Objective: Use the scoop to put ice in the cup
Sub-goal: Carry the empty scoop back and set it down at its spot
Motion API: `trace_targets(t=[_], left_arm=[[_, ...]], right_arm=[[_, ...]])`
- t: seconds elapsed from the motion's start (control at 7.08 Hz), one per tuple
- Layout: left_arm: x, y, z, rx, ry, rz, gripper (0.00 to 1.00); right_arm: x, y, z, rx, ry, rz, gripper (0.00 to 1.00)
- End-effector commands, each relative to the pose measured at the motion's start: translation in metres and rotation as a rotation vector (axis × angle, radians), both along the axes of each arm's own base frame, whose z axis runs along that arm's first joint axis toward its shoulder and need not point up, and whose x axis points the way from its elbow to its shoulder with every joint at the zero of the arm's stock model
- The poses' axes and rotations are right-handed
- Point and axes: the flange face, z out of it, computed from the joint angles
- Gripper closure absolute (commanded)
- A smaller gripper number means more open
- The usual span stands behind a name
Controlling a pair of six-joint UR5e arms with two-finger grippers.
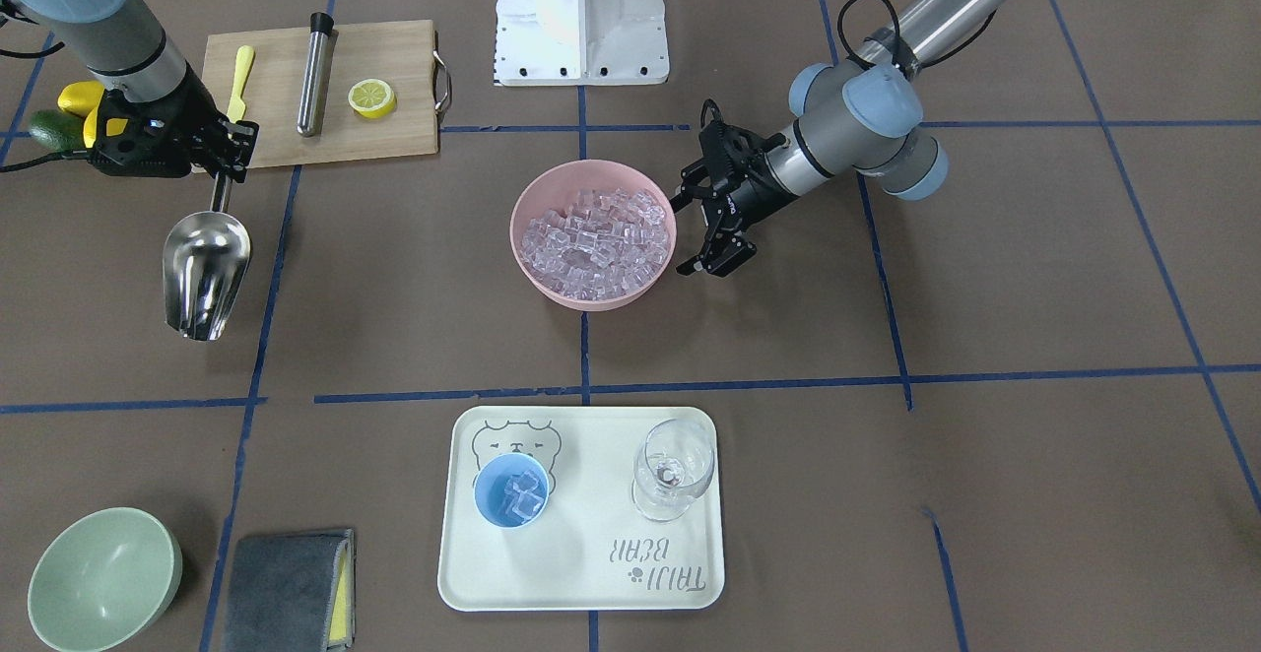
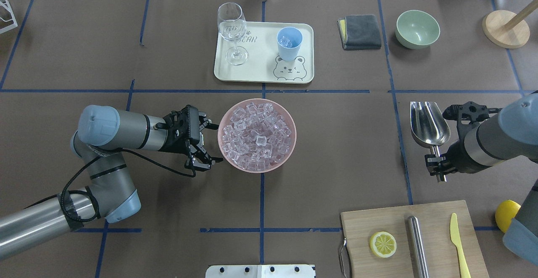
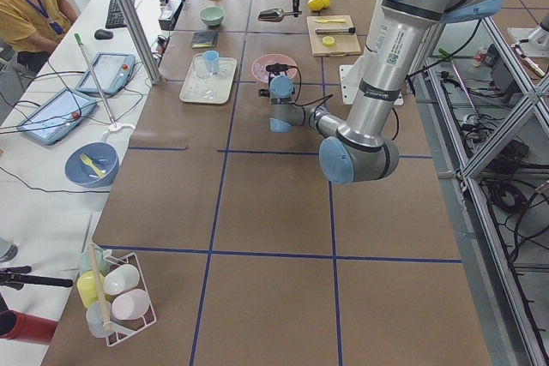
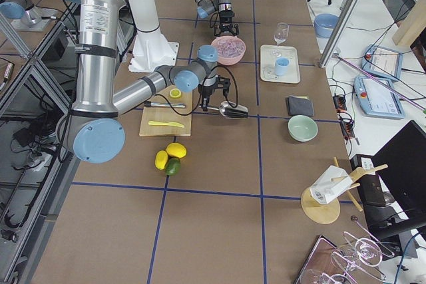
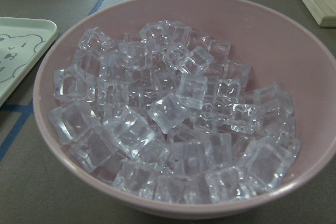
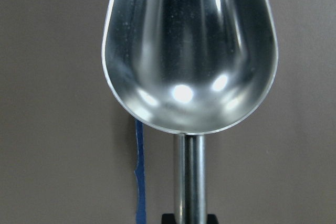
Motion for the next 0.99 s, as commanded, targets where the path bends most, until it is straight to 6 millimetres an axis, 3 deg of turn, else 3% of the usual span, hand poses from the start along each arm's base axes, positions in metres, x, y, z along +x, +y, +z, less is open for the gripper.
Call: trace_targets(t=[0.0,0.14,0.28,0.56,0.85], left_arm=[[0.0,0.0,-0.001,0.001,0.001,0.0,0.0],[0.0,0.0,0.0,0.0,0.0,0.0,0.0],[0.0,0.0,0.0,0.001,0.001,0.0,0.0],[-0.002,-0.001,0.001,-0.001,-0.001,-0.003,0.0],[-0.008,-0.004,0.005,-0.008,-0.005,-0.011,0.0]], right_arm=[[-0.017,0.014,0.021,0.01,0.025,-0.02,1.0],[-0.02,0.013,0.02,0.026,0.009,-0.034,0.91],[-0.026,0.01,0.021,0.028,0.009,-0.029,0.01],[-0.036,0.002,0.013,0.043,-0.008,-0.032,0.0],[-0.031,-0.017,-0.007,0.075,-0.041,-0.003,0.0]])
